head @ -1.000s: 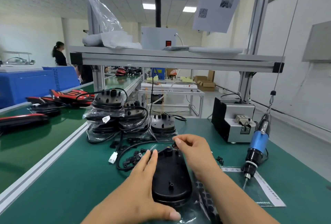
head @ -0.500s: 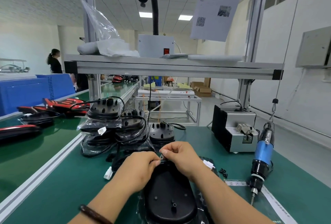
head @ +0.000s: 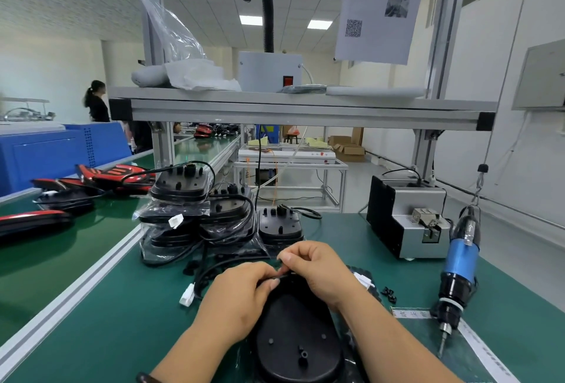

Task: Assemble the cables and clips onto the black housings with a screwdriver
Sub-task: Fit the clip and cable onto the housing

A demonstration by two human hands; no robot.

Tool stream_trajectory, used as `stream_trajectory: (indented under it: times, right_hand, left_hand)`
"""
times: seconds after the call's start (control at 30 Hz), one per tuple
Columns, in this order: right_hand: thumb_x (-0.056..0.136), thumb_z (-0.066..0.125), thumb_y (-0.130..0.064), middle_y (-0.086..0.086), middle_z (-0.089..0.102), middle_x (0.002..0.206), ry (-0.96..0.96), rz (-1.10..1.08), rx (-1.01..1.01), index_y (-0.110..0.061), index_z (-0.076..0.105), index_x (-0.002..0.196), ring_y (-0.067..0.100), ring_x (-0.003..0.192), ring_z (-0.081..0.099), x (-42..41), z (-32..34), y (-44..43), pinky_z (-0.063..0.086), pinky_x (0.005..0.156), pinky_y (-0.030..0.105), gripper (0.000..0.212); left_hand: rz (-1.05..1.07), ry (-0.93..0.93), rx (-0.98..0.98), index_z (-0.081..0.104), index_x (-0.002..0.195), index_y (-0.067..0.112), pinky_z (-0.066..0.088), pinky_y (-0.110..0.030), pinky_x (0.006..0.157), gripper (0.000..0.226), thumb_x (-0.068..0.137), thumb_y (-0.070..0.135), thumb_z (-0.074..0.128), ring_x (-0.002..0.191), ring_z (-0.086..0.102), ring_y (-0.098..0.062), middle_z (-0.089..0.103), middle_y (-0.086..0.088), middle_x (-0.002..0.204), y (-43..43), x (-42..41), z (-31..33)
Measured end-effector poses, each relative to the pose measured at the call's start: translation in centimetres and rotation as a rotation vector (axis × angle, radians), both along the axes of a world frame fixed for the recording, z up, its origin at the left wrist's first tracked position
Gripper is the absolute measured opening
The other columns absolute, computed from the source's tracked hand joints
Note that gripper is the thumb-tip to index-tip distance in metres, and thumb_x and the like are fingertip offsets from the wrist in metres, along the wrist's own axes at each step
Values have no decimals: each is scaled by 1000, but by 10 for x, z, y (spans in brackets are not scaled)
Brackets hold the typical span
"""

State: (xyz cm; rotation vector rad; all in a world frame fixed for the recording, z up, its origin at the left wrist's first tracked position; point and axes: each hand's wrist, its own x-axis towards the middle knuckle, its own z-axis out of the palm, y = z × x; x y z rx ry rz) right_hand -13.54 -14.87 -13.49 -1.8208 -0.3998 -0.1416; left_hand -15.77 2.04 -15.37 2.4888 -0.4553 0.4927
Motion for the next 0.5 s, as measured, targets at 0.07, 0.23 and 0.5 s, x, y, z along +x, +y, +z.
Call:
stream_trajectory:
  times: [0.07,0.23,0.5]
  right_hand:
    - [91,64,-28,4,73,76,-13,-26,-19,-20,67,67,6,72,60,2,1,0,49,82,27,25]
    - [88,68,-31,-6,67,65,7,-9,-85,-17,68,67,4,66,57,7,5,-4,45,70,18,26]
    - [92,62,-30,-10,61,66,-58,-32,-290,-21,61,68,1,62,50,8,9,-7,43,66,19,26]
  left_hand:
    - [12,-9,5,63,104,43,46,-20,83,15,92,43,54,93,57,2,64,23,95,0,0,1]
    - [32,-28,-6,62,106,43,48,-24,85,17,92,44,53,96,58,1,66,23,99,1,0,1]
    - [3,-57,-28,65,105,44,47,-23,83,16,90,43,57,92,59,4,68,25,96,1,-1,2]
